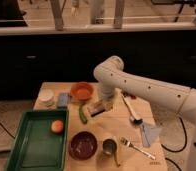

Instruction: Place eraser in paper cup

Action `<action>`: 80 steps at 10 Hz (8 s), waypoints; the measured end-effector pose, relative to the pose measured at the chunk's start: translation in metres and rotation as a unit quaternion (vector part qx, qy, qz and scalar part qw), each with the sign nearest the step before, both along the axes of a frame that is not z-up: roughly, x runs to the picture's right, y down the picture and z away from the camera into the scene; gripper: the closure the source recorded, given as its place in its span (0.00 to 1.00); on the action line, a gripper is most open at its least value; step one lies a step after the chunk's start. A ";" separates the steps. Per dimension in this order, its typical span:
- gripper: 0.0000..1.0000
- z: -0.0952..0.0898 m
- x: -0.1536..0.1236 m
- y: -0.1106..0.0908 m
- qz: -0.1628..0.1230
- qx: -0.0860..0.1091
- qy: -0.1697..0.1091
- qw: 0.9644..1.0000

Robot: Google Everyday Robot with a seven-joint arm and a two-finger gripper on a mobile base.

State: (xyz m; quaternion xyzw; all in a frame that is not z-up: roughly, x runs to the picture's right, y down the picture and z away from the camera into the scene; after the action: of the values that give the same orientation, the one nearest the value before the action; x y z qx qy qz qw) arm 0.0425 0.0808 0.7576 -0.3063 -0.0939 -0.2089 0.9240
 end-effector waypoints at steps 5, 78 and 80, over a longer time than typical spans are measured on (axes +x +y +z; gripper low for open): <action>0.97 -0.001 -0.020 -0.014 -0.032 -0.009 -0.018 0.999; 0.97 0.063 -0.135 -0.033 -0.247 -0.022 -0.198 0.948; 0.97 0.064 -0.136 -0.033 -0.251 -0.022 -0.201 0.946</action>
State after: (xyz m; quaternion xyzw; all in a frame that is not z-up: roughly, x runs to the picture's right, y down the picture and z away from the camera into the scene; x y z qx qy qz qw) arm -0.0936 0.0476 0.8216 -0.2915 -0.2025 -0.4895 0.7965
